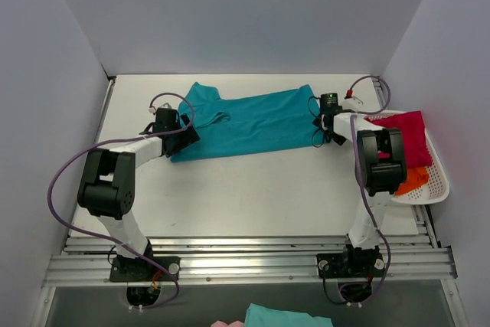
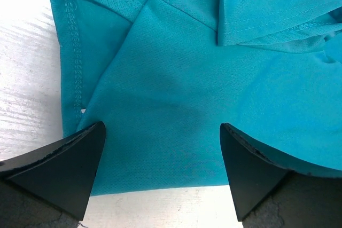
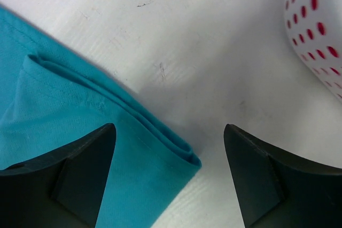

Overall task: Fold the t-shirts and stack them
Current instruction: Fold the tshirt

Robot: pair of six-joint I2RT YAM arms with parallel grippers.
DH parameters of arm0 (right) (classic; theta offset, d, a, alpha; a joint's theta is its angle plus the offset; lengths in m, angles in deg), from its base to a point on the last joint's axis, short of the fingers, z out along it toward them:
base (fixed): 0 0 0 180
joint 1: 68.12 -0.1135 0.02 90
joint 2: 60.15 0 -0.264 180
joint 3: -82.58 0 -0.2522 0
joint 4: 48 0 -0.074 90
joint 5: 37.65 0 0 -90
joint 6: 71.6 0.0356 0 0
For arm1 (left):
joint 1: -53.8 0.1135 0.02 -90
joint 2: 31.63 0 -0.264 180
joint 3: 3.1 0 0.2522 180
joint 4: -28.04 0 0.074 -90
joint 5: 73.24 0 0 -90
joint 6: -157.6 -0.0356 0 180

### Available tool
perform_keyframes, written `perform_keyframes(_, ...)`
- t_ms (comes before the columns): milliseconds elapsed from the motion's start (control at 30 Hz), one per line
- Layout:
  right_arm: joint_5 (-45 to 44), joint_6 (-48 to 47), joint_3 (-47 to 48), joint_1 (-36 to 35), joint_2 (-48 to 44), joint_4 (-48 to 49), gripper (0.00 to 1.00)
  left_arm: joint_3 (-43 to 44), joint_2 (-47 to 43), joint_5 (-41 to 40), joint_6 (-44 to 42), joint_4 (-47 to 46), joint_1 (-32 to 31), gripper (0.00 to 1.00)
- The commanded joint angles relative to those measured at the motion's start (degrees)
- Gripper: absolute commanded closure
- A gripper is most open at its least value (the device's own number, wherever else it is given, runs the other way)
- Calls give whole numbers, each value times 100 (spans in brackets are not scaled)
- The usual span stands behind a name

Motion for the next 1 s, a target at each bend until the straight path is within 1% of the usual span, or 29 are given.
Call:
perform_keyframes(0,-5,-16,458,11,210,-82,24,219,115,-63,-75,-227,13,2)
perform_keyframes(100,92,-24,468,20,298,41,31,237,141,-81,-93,-245,39,1)
perform_keyframes(133,110,-24,459,20,315,50,40,254,150,-73,-93,-253,48,0)
perform_keyframes(167,127,-42,442,11,359,67,45,263,185,-72,-93,-262,48,5)
perform_keyframes(200,119,-51,442,20,377,85,58,280,211,-55,-101,-262,48,8)
perform_keyframes(233,119,-60,398,11,386,94,64,298,246,-46,-102,-280,57,11)
perform_keyframes(267,110,-60,389,20,395,102,69,298,273,-46,-102,-280,57,16)
perform_keyframes(300,110,-51,363,20,395,111,74,307,290,-37,-102,-289,57,28)
perform_keyframes(333,127,-60,345,20,395,129,82,324,308,-20,-102,-289,57,34)
perform_keyframes(367,136,-60,327,20,395,120,86,333,334,-20,-102,-289,48,40)
perform_keyframes(400,136,-68,327,11,386,103,90,333,334,-11,-102,-289,57,48)
perform_keyframes(467,128,-77,319,11,360,102,91,333,317,-2,-119,-289,48,57)
perform_keyframes(500,119,-77,310,11,351,76,92,325,308,-11,-119,-289,57,66)
perform_keyframes(600,101,-77,292,20,289,15,95,325,255,-2,-119,-254,57,84)
perform_keyframes(633,92,-77,283,20,272,-12,97,333,212,-20,-119,-227,57,96)
perform_keyframes(700,75,-60,266,20,167,-91,100,298,124,-72,-119,-166,57,98)
perform_keyframes(967,101,-51,2,-50,-633,-328,100,35,-807,-467,-119,71,-22,98)
